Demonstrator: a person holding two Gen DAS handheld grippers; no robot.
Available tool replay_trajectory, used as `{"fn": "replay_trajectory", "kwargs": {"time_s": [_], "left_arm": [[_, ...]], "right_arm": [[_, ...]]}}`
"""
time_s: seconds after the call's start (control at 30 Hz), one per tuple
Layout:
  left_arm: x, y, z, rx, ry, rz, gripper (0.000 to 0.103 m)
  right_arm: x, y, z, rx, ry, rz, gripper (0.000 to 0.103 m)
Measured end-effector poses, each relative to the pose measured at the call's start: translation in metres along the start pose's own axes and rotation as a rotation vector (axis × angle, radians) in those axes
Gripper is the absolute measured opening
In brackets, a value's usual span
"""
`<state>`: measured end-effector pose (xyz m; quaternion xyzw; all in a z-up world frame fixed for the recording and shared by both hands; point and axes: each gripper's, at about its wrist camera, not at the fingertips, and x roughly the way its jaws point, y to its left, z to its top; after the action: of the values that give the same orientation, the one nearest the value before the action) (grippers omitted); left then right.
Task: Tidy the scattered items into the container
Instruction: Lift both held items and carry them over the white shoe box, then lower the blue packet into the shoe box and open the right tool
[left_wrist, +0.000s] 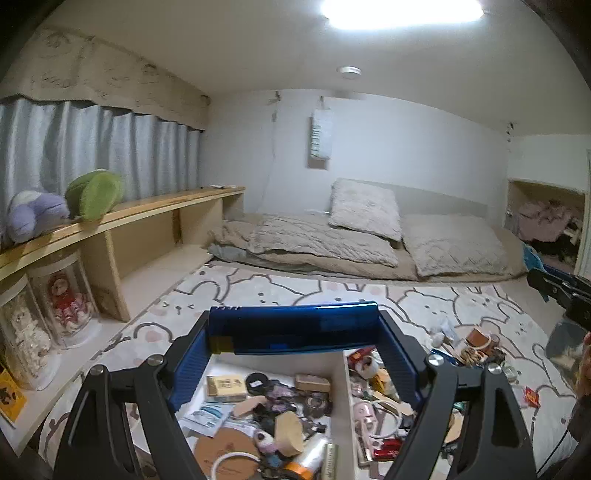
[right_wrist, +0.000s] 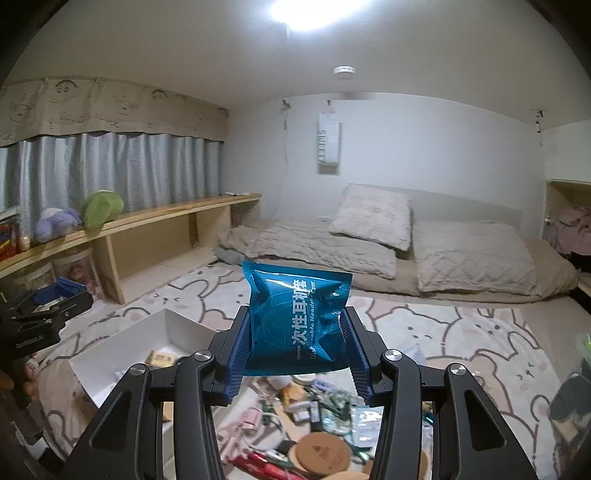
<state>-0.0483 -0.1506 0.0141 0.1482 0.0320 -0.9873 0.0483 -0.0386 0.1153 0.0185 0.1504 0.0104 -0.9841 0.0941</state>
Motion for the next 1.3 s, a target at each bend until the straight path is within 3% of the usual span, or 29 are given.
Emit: {"fn": "replay_trajectory", "kwargs": {"time_s": [0.23, 0.5, 0.97, 1.3], "left_arm": [[0.0, 0.027, -0.003, 0.001, -0.009, 0.063, 0.084], [0.025, 0.055, -0.02, -0.002, 0.091, 0.122, 0.084], [0.064, 0.095, -0.051, -0.039, 0.268, 0.139, 0.084], [0.078, 0.101, -0.066, -0.043, 0.329, 0.132, 0.084]], "right_arm": [[0.012, 0.024, 0.01, -0.005, 0.018, 0.072, 0.049], [0.039, 0.05, 0.012, 0.011, 0.094, 0.153, 0.049], [0.099, 0.098, -0.003, 0.03, 0.285, 0.287, 0.049], [0.152, 0.134, -0.019, 0.074, 0.445, 0.343, 0.049]]}}
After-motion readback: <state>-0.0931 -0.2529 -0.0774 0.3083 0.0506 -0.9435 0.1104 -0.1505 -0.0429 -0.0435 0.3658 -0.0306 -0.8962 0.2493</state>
